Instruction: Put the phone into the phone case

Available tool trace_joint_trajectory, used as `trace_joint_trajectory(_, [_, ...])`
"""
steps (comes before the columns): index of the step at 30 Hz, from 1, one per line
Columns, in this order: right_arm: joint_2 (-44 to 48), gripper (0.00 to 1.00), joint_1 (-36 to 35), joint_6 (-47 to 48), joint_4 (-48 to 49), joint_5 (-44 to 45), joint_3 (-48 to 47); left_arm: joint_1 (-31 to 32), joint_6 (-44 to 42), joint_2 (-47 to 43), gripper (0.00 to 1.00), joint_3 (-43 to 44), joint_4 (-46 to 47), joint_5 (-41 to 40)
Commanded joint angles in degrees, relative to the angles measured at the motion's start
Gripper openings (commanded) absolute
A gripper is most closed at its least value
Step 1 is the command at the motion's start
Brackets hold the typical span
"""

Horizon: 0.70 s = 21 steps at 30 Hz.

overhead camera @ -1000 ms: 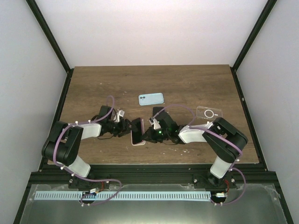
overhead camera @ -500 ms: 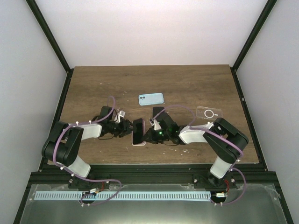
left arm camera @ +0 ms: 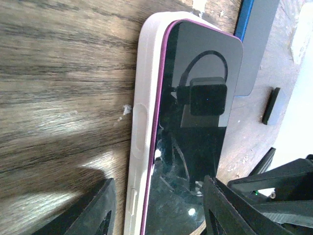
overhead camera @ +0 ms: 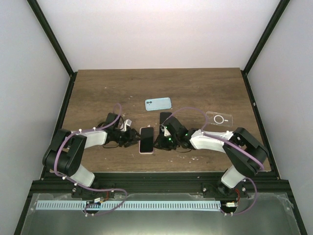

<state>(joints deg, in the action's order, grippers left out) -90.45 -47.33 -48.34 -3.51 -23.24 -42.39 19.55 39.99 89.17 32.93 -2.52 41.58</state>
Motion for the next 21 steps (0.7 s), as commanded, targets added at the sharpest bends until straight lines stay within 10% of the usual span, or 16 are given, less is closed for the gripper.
trace_joint_trajectory(1, [-0.84, 0.21, -0.31, 1.71, -2.11, 2.67, -3.97, 0.14, -2.35, -0.66, 0.50, 1.25, -2.51, -1.29])
trace_joint_trajectory(21, [-8.26, 0.11, -0.27, 0.92, -1.62, 8.05, -9.64, -0.30, -3.40, 3.39, 0.46, 2.91, 1.14, -1.14])
